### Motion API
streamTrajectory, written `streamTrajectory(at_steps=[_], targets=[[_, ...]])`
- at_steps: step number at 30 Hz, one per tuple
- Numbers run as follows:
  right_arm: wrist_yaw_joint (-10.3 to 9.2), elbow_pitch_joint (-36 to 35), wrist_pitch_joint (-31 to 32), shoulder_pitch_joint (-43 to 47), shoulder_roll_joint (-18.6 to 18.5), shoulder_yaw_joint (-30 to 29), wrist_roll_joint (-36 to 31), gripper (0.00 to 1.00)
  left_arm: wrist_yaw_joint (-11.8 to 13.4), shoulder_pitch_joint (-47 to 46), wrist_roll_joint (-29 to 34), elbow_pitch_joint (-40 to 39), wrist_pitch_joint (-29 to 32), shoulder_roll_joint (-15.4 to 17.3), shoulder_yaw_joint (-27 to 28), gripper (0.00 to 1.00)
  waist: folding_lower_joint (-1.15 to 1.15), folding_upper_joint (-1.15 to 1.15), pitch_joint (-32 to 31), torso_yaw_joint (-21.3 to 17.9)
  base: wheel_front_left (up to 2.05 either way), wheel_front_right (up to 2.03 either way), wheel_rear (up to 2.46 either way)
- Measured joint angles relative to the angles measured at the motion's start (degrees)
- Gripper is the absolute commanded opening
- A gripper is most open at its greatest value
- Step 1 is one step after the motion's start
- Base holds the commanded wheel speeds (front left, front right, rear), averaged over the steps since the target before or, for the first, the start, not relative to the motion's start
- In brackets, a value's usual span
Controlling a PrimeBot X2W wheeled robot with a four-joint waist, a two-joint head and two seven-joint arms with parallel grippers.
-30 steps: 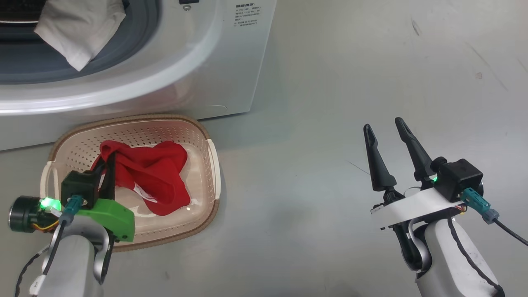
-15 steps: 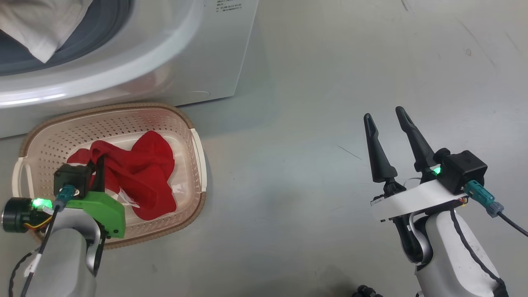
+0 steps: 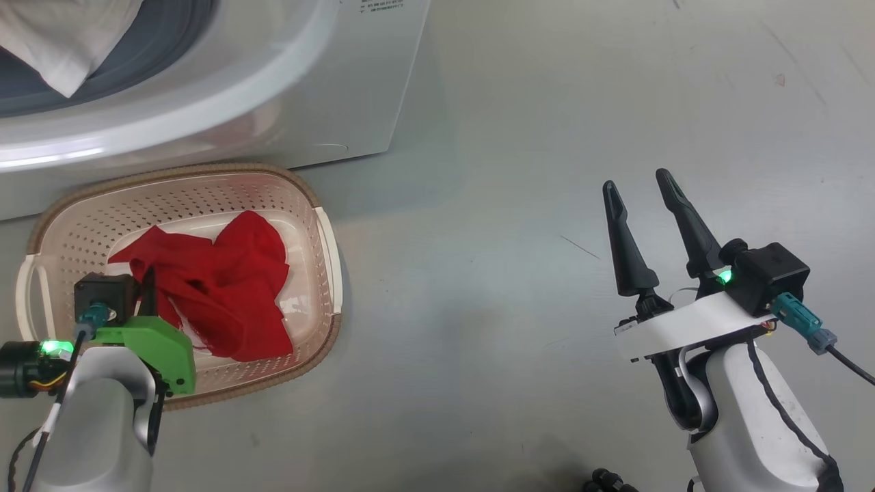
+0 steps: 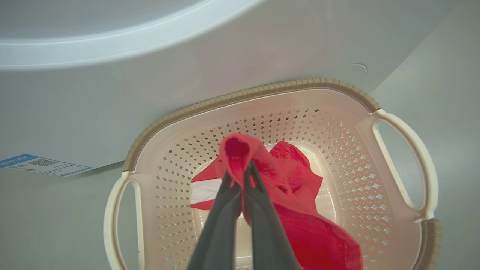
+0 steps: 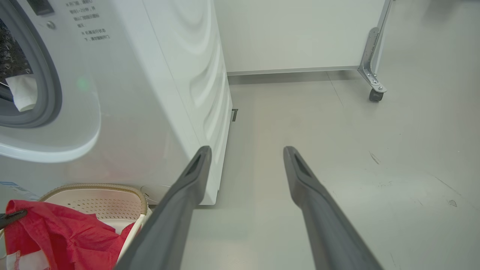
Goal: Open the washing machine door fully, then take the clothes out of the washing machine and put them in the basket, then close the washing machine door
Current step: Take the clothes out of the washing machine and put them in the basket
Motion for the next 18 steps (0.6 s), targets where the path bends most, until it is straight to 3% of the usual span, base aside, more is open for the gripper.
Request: streamTrajectory(at_steps=[1, 2, 3, 5, 18], targets=[[-0.01, 0.0, 0.0, -0.01, 0.0, -0.01, 0.0, 1.0, 0.0, -0.29, -0.01, 0.29, -0.1, -0.04, -0.04, 0.12, 0.0, 0.0, 0.0, 0.01, 0.0, 0.0, 0.0], [-0.01, 0.01, 0.0, -0.01, 0.0, -0.01, 0.0, 1.0, -0.01, -0.52, -0.01, 0.56, -0.15, -0.08, -0.08, 0.41, 0.0, 0.0, -0.01, 0.03, 0.0, 0.0, 0.0], [-0.01, 0.04, 0.0, -0.01, 0.0, 0.0, 0.0, 1.0, -0.01, -0.74, 0.0, 0.91, -0.42, -0.11, -0.13, 0.41, 0.0, 0.0, -0.03, 0.05, 0.0, 0.0, 0.0], [-0.02, 0.2, 0.0, -0.05, 0.0, 0.0, 0.0, 1.0, -0.01, -1.11, 0.03, 2.18, -0.56, -0.12, -0.41, 1.0, 0.0, 0.0, -0.18, 0.11, 0.0, 0.0, 0.0], [-0.27, 1.43, 0.0, -0.05, 0.0, -0.04, -0.04, 1.0, -1.05, -2.09, 1.05, 5.31, -4.0, -1.19, -2.68, 1.0, 0.0, 0.0, -3.39, 1.34, 0.0, 0.0, 0.0]])
